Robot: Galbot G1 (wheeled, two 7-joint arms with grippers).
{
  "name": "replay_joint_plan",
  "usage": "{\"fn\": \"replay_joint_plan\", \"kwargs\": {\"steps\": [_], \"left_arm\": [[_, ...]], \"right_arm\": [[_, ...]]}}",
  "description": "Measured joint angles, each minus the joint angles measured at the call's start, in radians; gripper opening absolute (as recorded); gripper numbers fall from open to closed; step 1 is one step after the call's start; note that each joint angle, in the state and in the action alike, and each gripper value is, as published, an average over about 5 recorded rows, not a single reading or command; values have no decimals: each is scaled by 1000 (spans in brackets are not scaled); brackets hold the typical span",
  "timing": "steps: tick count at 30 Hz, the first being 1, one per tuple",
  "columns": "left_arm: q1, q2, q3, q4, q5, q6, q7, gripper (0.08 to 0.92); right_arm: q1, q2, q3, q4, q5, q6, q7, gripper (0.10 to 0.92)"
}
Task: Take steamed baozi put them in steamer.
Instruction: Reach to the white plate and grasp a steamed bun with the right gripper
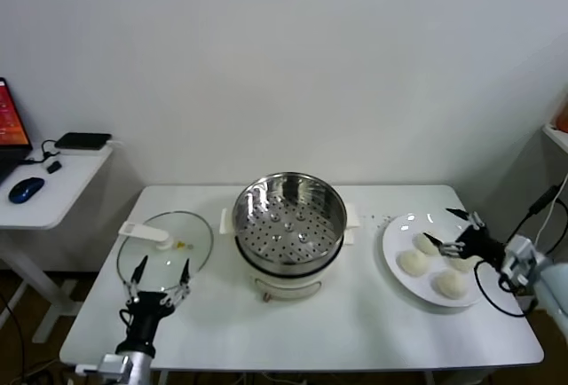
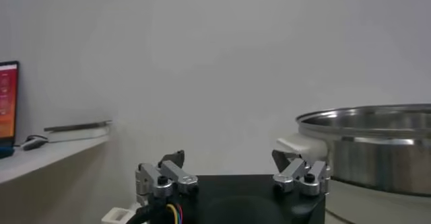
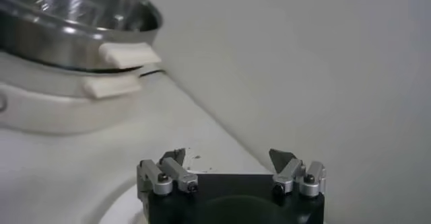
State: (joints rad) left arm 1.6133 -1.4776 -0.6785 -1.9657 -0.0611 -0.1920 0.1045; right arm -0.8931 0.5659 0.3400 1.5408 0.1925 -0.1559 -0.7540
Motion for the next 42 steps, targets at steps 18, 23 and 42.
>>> {"fn": "replay_joint_plan", "kwargs": {"steps": [18,23,42], "left_arm": [[-13,-20,-3,-4,-3,22,0,823],[-14,-20,-7,-5,-3,32,-1,823],[-17,-11,-27,-6,-5,47,-6,823]], "right_arm": [[802,-10,-848,-414,-215,177,-380,823],[886,46,-950,-525,-272,228,-416,823],[936,266,-985,-822,-445,353,-443,823]]}}
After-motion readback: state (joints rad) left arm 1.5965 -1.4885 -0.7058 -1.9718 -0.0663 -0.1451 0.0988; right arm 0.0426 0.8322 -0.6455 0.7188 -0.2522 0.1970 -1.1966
